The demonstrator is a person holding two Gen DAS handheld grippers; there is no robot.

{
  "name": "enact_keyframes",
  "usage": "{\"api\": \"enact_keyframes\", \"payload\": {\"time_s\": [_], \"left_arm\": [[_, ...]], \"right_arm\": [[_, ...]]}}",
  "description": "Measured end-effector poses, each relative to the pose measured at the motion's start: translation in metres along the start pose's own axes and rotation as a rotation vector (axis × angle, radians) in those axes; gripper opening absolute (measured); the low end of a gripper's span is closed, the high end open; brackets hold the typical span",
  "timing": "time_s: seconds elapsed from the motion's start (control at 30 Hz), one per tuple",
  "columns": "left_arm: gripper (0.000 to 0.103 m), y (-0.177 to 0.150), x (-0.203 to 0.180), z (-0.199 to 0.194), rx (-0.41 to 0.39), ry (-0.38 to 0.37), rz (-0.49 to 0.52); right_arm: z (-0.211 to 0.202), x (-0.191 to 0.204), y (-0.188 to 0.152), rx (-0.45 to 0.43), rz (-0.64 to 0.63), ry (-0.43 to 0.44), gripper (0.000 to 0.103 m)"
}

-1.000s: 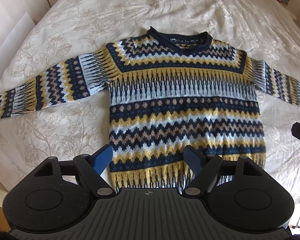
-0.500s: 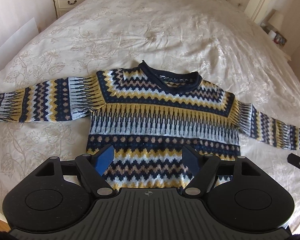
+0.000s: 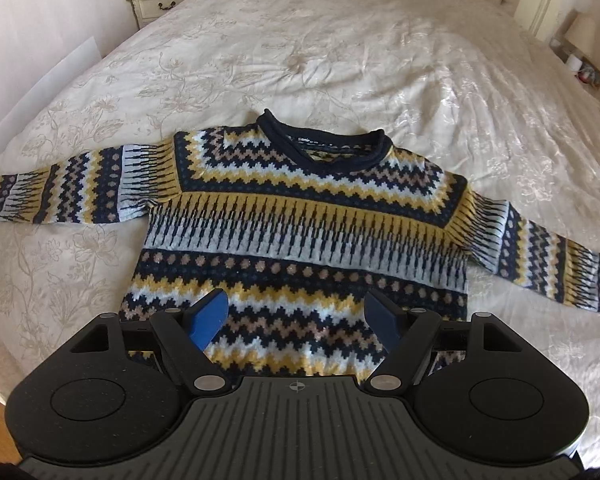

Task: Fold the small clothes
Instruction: 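Move the right gripper to the sleeve cuff and grasp it, then carry the held cuff across the sweater body toward the left gripper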

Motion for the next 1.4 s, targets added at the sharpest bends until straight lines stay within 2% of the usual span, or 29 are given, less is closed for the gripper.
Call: {"api": "enact_keyframes", "payload": {"time_s": [0.2, 0.37, 0.43, 0.53, 0.57, 0.6, 0.73, 0.9, 1.03, 1.23, 1.4], "left_arm": [[0.074, -0.007, -0.013, 0.005, 0.029, 0.035, -0.015], [0.074, -0.011, -0.015, 0.007, 0.042, 0.052, -0.026], [0.074, -0.012, -0.014, 0.008, 0.046, 0.054, -0.028], [0.074, -0.012, -0.013, 0.009, 0.053, 0.052, -0.02], [0.074, -0.013, -0.012, 0.01, 0.053, 0.053, -0.019], [0.074, -0.013, -0.01, 0.01, 0.052, 0.052, -0.018], [0.074, -0.014, -0.002, 0.013, 0.055, 0.038, -0.015], [0.074, -0.012, 0.015, 0.021, 0.062, 0.007, 0.001], [0.074, -0.006, 0.036, 0.03, 0.067, -0.022, 0.018], [0.073, 0.005, 0.082, 0.035, 0.066, -0.041, 0.031], [0.073, 0.015, 0.13, 0.037, 0.057, -0.027, 0.003]], "right_arm": [[0.027, -0.062, 0.026, -0.006, 0.17, 0.035, 0.085], [0.037, -0.079, 0.036, -0.052, 0.267, 0.144, 0.081], [0.038, -0.081, 0.041, -0.071, 0.277, 0.168, 0.071], [0.04, -0.085, 0.047, -0.07, 0.296, 0.179, 0.048], [0.041, -0.087, 0.048, -0.066, 0.304, 0.181, 0.026], [0.042, -0.088, 0.049, -0.057, 0.312, 0.181, 0.012], [0.027, -0.078, 0.049, -0.063, 0.267, 0.143, 0.011], [-0.008, -0.027, 0.051, -0.106, 0.14, 0.142, 0.011], [-0.042, 0.037, 0.051, -0.153, 0.034, 0.17, 0.011], [-0.073, 0.17, 0.041, -0.197, -0.142, 0.234, 0.011], [-0.059, 0.277, 0.015, -0.169, -0.249, 0.306, 0.011]]}}
Point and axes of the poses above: each gripper's, at about its wrist camera, not at the fingertips, and z roughly the way its jaws point, x to its left, y to its top, the point moved 9 cm from there along z, roughly the way its jaws point, and after that the axes turned 14 degrees about x, right-handed, at the moved point
